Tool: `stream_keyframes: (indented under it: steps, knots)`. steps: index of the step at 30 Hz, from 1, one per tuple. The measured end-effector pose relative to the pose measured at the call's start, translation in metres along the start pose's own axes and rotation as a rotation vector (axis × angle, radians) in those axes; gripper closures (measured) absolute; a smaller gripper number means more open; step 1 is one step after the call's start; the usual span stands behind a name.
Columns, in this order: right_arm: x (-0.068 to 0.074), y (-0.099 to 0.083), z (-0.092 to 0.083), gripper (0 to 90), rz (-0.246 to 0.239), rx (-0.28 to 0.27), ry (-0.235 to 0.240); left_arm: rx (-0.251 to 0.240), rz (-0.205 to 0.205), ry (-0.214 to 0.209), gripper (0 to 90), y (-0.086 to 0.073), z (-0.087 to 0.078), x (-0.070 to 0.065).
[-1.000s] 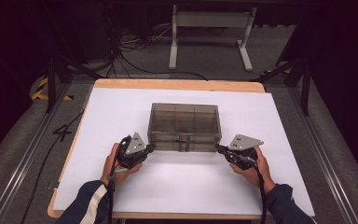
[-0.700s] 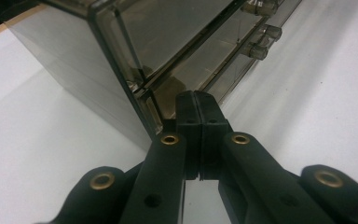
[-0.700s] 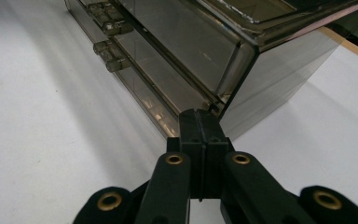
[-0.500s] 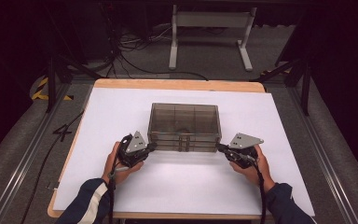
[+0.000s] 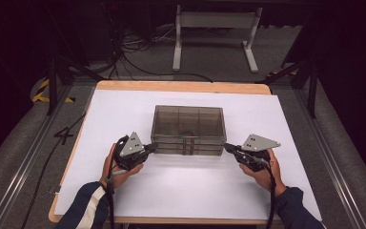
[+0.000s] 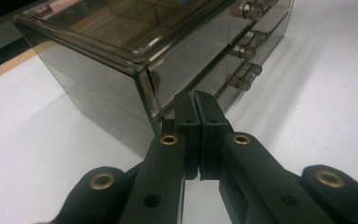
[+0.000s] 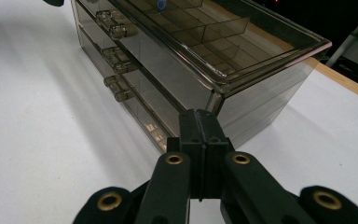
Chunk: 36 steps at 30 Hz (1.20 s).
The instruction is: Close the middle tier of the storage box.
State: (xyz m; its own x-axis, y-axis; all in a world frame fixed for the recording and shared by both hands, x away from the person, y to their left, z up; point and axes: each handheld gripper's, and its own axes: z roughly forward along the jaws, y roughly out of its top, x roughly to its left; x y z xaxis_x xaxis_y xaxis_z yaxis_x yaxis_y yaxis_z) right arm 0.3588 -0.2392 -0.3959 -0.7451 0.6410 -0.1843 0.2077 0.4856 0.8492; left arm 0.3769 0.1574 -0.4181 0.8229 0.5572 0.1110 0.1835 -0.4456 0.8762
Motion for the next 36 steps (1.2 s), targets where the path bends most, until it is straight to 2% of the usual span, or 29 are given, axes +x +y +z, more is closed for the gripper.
stream_keyframes:
  steps: [8, 14, 17, 20, 25, 29, 36]
  knots:
    - [0.0, 0.003, 0.0, 90.0, -0.002, -0.004, -0.005, 0.003, -0.007, 0.021, 88.3, 0.001, 0.002, 0.005]
    - [-0.003, 0.003, 0.001, 90.0, 0.007, -0.006, -0.006, 0.01, 0.006, 0.011, 88.5, 0.002, 0.005, 0.004]
    - [-0.002, 0.004, 0.003, 90.0, -0.003, -0.002, -0.01, 0.01, 0.004, 0.009, 87.4, 0.003, 0.005, 0.004]
    - [-0.001, 0.004, 0.0, 90.0, -0.003, -0.002, -0.01, 0.009, 0.007, -0.001, 86.9, 0.004, 0.0, 0.002]
    - [-0.002, 0.003, -0.007, 90.0, -0.01, -0.005, -0.02, 0.029, 0.024, 0.007, 86.5, 0.001, -0.007, -0.001]
    - [-0.002, 0.0, -0.016, 90.0, -0.028, -0.001, -0.035, 0.052, 0.036, 0.027, 85.5, -0.004, -0.014, 0.0]
    - [-0.003, -0.004, -0.025, 90.0, -0.046, 0.009, -0.041, 0.08, 0.057, 0.038, 84.8, -0.01, -0.023, -0.002]
